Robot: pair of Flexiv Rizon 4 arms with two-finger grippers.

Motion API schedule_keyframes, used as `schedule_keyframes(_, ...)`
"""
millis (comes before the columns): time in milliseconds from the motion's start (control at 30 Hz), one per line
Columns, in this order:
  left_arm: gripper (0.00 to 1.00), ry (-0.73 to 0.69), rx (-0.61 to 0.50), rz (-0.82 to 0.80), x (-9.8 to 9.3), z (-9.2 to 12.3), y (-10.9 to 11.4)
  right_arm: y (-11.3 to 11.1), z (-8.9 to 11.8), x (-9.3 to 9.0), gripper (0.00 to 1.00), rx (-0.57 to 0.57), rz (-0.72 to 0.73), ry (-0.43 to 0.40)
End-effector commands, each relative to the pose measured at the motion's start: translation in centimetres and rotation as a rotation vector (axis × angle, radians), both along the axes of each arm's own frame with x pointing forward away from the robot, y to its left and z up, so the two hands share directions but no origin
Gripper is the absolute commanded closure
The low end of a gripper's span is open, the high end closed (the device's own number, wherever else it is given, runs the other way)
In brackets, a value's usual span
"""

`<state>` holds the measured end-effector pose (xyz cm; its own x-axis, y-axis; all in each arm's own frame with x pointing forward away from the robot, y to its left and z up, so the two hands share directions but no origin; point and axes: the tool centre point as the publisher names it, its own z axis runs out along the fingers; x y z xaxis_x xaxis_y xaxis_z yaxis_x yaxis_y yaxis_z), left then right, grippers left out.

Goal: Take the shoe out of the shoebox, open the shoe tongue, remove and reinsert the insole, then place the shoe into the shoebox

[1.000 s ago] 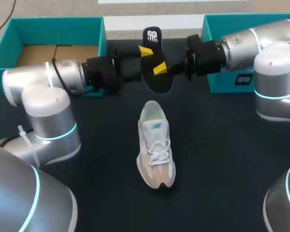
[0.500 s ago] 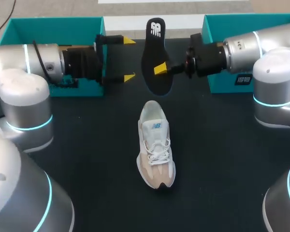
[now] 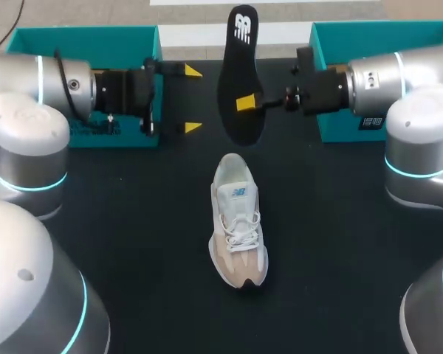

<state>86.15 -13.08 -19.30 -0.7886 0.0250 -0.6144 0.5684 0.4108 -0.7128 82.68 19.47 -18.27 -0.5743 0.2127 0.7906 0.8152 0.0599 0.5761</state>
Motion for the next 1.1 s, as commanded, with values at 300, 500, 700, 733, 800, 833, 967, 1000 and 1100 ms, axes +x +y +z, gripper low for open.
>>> schedule_keyframes(300,0.00,0.011,0.016,-0.017,0.2,0.1,0.0,0.1,-0.1,-0.2,1.00,0.002,-0.007,-0.002)
schedule_keyframes(500,0.00,0.108,0.071,-0.039,-1.9,-0.5,0.2,0.0,-0.3,0.0,1.00,0.061,0.037,-0.097)
schedule_keyframes(700,0.00,0.179,0.113,-0.030,-2.8,-2.8,1.5,-0.4,-2.1,0.7,1.00,0.125,0.135,-0.285)
schedule_keyframes(733,0.00,0.190,0.119,-0.034,-2.7,-3.4,1.7,-0.6,-2.6,0.8,1.00,0.133,0.139,-0.298)
schedule_keyframes(800,0.00,0.217,0.129,-0.061,-2.9,-4.5,1.9,-0.5,-3.4,0.9,1.00,0.161,0.147,-0.304)
schedule_keyframes(833,0.00,0.224,0.144,-0.061,-3.0,-5.1,2.0,-0.5,-3.8,1.0,1.00,0.163,0.167,-0.300)
schedule_keyframes(967,0.00,0.261,0.175,-0.085,-3.6,-7.2,2.3,-0.4,-4.7,1.1,1.00,0.153,0.193,-0.314)
schedule_keyframes(1000,0.00,0.266,0.178,-0.089,-3.8,-7.6,2.2,-0.4,-4.8,1.1,1.00,0.155,0.196,-0.326)
schedule_keyframes(1100,0.00,0.291,0.200,-0.116,-4.6,-9.1,1.9,-0.5,-5.2,1.0,1.00,0.187,0.212,-0.386)
